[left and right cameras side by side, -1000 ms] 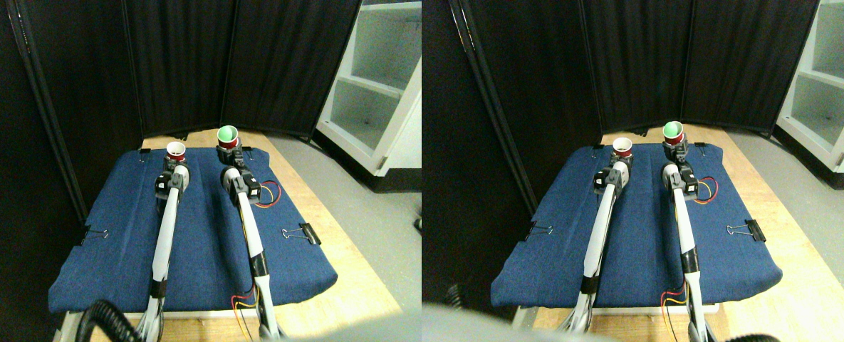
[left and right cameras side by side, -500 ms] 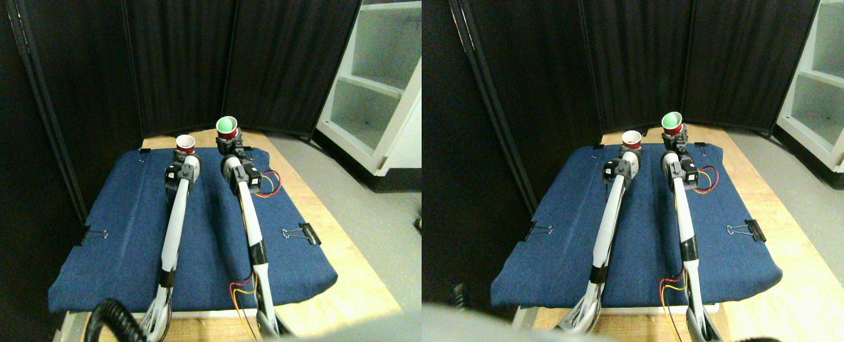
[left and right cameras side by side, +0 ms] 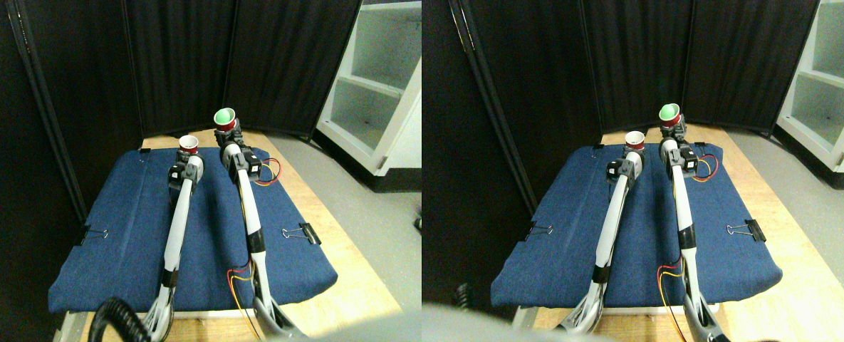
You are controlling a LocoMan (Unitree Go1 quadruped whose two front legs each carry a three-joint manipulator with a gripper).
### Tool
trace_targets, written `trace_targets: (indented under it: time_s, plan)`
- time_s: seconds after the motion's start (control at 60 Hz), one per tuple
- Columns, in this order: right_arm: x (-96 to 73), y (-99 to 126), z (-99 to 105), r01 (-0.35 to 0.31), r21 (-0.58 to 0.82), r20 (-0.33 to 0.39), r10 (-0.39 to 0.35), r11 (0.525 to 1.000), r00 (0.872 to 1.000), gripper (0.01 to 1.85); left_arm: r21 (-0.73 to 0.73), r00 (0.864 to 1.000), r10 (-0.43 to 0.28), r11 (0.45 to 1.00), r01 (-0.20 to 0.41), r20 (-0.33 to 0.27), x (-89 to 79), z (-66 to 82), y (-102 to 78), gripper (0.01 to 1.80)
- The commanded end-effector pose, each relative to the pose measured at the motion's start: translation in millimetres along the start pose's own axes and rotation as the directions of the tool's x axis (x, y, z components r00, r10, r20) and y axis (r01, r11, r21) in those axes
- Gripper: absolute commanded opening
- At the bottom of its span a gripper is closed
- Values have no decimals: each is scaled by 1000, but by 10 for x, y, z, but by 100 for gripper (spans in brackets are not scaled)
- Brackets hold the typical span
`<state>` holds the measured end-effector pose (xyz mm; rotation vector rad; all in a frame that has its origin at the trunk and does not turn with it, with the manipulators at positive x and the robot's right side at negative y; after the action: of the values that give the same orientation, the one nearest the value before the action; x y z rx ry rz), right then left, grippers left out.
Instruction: Pour (bimanual)
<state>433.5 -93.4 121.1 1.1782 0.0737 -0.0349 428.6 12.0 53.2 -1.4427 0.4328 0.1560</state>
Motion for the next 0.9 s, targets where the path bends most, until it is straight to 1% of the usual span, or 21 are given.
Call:
trace_targets:
  time_s: [0.017,0.233,0.417,0.5,0.583,0.617,0.667,0.733,0.767,0.817,0.9]
  plan:
    - [-21,259,16,-75,-32,-13,75,997,997,33,-35,1000,-19,999,19,3,19,-61,-12,33]
    - [-20,315,11,-80,-82,-34,78,993,996,33,-48,999,-26,999,25,-19,-17,-116,-55,33]
    - [-43,428,21,-95,-124,-49,90,988,995,33,-46,1000,-20,999,19,-22,-28,-150,-24,33]
    - [-38,449,15,-102,-118,-53,96,988,994,33,-37,999,-22,999,21,-23,-39,-169,-26,33]
    - [-44,444,3,-103,-111,-54,98,988,994,33,-17,999,-43,999,42,-33,-49,-171,-44,33]
    - [-56,428,-4,-94,-114,-39,90,989,995,33,2,998,-57,998,57,-13,-73,-160,-59,33]
    - [-56,413,0,-95,-114,-38,91,989,995,33,24,997,-72,997,71,14,-75,-146,-67,33]
    - [-63,393,6,-81,-110,-22,79,991,997,33,66,996,-92,994,91,16,-84,-119,-69,33]
    - [-62,376,16,-84,-109,-22,82,991,996,33,88,995,-94,992,91,28,-91,-103,-70,33]
    - [-52,339,44,-83,-105,-23,81,991,996,33,107,994,-99,990,94,44,-87,-57,-64,33]
    - [-49,291,87,-79,-99,-14,78,992,997,33,126,993,-104,987,97,49,-86,28,-45,33]
